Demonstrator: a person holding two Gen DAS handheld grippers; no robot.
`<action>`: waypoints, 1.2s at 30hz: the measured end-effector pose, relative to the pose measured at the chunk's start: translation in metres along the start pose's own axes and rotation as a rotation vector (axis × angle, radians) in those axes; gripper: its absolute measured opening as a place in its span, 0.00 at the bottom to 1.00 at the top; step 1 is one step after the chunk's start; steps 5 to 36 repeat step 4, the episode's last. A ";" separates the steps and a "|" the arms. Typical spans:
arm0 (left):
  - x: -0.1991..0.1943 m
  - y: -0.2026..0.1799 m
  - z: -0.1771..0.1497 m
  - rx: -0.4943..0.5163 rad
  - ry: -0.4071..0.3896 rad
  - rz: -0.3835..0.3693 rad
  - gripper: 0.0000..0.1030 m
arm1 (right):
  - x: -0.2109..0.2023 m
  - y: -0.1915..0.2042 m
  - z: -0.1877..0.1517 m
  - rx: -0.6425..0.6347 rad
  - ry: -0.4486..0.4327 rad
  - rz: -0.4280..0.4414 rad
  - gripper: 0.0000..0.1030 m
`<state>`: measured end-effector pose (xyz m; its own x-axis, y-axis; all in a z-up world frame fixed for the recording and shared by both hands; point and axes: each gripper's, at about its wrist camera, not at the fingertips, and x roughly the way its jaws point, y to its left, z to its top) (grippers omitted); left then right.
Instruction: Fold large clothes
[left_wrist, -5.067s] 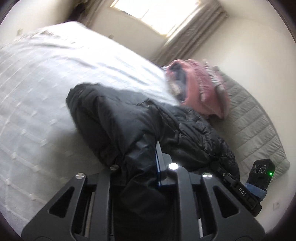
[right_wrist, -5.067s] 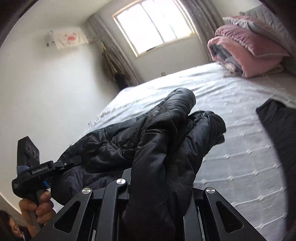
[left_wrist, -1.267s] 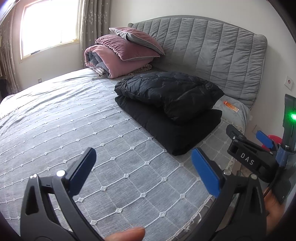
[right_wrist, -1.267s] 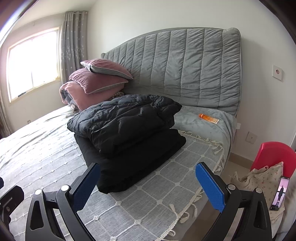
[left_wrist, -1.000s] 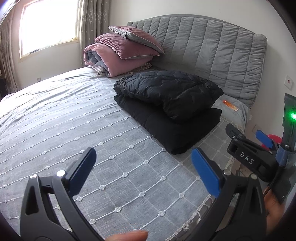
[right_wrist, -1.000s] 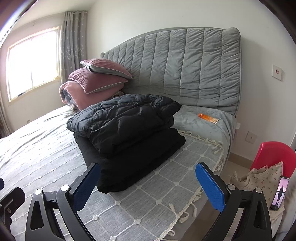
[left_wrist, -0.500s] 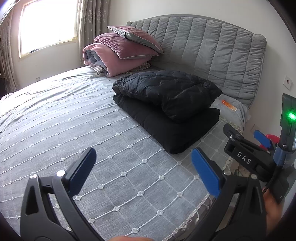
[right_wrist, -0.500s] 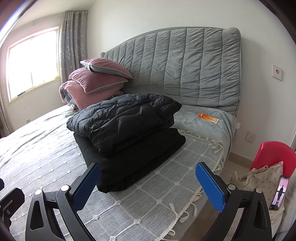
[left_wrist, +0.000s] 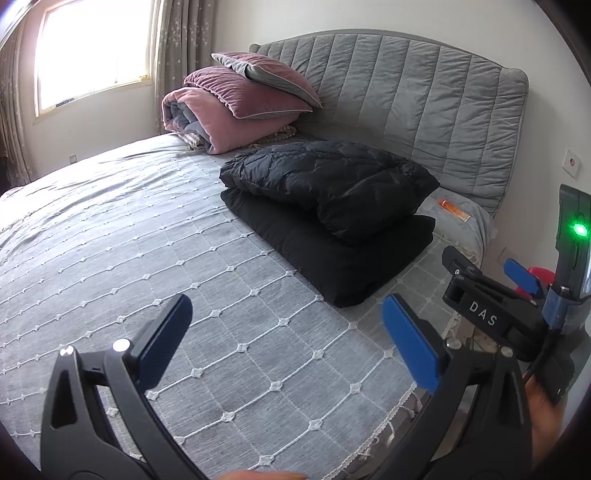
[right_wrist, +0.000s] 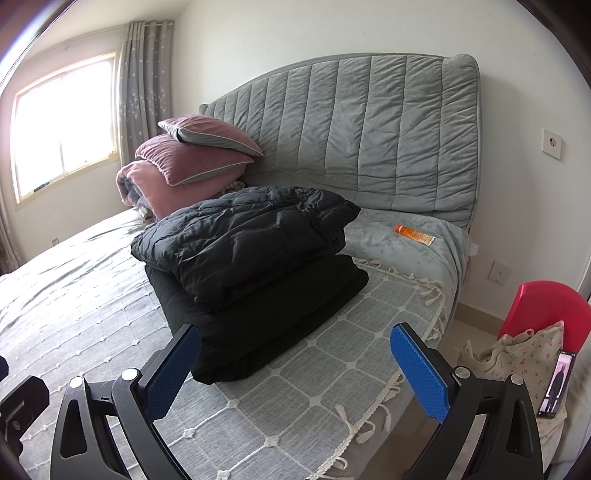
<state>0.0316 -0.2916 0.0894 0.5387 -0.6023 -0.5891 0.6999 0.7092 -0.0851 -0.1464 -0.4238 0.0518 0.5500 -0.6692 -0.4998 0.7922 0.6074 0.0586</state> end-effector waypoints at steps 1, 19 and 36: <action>0.000 0.000 0.001 0.001 0.000 -0.001 0.99 | 0.000 0.000 0.000 0.000 0.000 0.000 1.00; -0.001 -0.003 0.001 0.010 -0.004 -0.009 0.99 | 0.000 0.000 0.000 0.001 0.002 0.001 1.00; -0.001 -0.003 0.001 0.010 -0.004 -0.009 0.99 | 0.000 0.000 0.000 0.001 0.002 0.001 1.00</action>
